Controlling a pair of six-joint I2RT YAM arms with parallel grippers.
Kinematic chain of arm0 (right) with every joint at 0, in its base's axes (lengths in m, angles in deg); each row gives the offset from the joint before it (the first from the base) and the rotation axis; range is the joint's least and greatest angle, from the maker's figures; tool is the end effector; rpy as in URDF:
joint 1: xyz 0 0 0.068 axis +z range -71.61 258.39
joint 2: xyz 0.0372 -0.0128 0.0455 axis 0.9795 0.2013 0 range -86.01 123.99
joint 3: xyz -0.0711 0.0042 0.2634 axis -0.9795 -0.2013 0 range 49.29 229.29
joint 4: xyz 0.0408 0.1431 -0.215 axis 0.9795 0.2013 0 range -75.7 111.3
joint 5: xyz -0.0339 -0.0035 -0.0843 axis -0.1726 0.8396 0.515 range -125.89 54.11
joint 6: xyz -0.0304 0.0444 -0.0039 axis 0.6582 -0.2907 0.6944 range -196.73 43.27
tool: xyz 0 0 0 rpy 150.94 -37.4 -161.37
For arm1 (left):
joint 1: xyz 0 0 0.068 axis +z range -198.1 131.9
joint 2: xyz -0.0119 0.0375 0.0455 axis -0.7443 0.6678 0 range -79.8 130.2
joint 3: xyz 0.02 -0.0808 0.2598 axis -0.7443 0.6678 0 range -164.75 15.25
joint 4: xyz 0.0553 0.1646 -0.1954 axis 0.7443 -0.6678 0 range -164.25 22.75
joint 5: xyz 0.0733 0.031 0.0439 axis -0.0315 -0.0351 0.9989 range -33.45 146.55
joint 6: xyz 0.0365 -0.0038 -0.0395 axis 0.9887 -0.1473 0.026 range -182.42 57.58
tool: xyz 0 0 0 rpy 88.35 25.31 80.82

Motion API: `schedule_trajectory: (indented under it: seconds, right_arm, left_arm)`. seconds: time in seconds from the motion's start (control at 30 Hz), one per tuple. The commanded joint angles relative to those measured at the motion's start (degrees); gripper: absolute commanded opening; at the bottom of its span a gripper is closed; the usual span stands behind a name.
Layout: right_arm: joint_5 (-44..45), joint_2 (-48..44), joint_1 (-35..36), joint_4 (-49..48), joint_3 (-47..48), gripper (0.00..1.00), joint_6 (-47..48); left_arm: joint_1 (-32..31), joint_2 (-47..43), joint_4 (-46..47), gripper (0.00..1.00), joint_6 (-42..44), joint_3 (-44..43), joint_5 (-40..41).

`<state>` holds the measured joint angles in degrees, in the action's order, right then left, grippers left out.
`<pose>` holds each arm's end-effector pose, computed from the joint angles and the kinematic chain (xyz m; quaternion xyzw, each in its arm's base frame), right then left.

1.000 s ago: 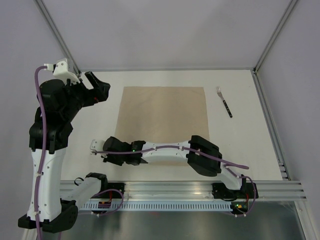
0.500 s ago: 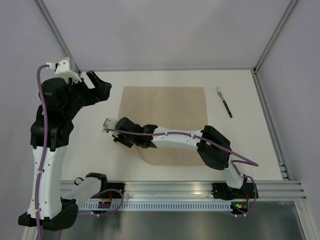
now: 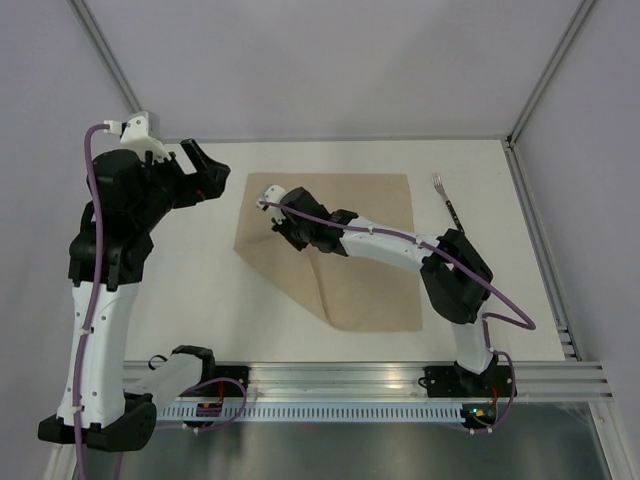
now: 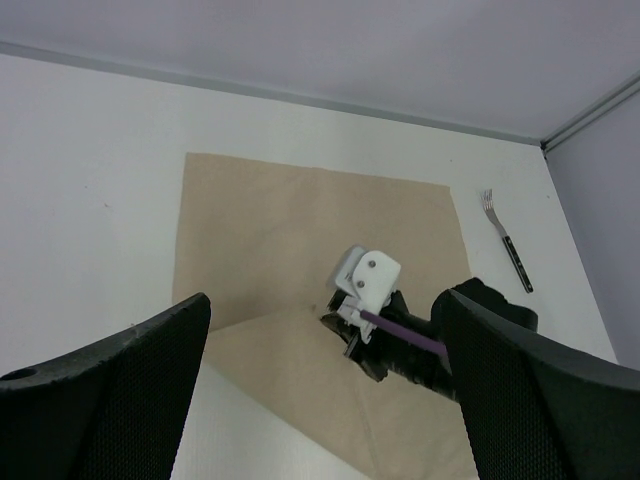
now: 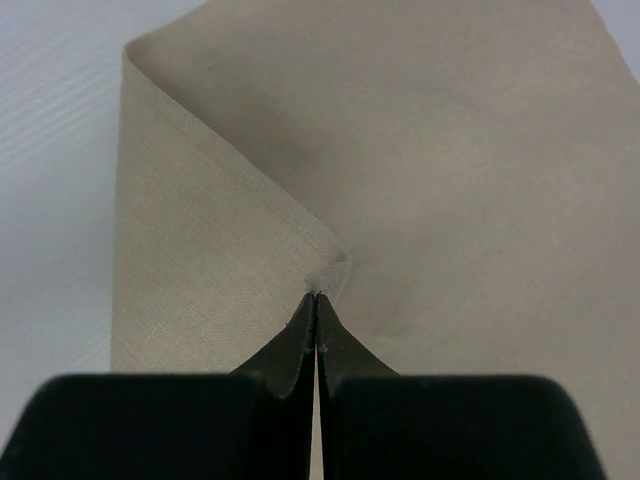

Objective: Fold the napkin, place the utensils inside, and roll it up
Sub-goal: Fold the napkin

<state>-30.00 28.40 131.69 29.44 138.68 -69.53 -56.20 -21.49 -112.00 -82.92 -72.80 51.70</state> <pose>0.2779 0.3668 0.2341 -0.4376 0.7933 0.1219 0.4054 0.1678 -0.0269 0.4833 -0.0600 0.7908 -0.1827 0.5811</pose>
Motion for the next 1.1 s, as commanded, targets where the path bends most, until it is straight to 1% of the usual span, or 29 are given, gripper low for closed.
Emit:
schedule_trajectory:
  seconds: [0.0,0.13,0.47,0.8,1.07]
  right_arm:
    - [0.9,-4.0,-2.8,-0.6,-1.1,0.0,0.5]
    - [1.0,-4.6,-6.7,-1.2,-2.2,0.01,0.9]
    - [1.2,-5.2,-13.8,-2.0,-4.5,0.0,1.8]
    - [1.3,-5.4,-20.9,-2.6,-4.3,0.0,2.3]
    - [0.8,-4.6,-25.0,-3.4,-3.7,0.0,2.5]
  left_arm:
    - [0.3,0.4,2.4,0.99,0.1,0.2,-2.1]
    - [0.3,0.9,2.7,0.99,0.1,0.5,-2.7]
    - [0.3,1.9,4.1,0.99,0.3,1.3,-3.9]
    - [0.2,2.9,5.3,0.99,0.2,2.0,-4.7]
    - [0.2,3.5,5.6,0.99,0.2,2.0,-5.2]
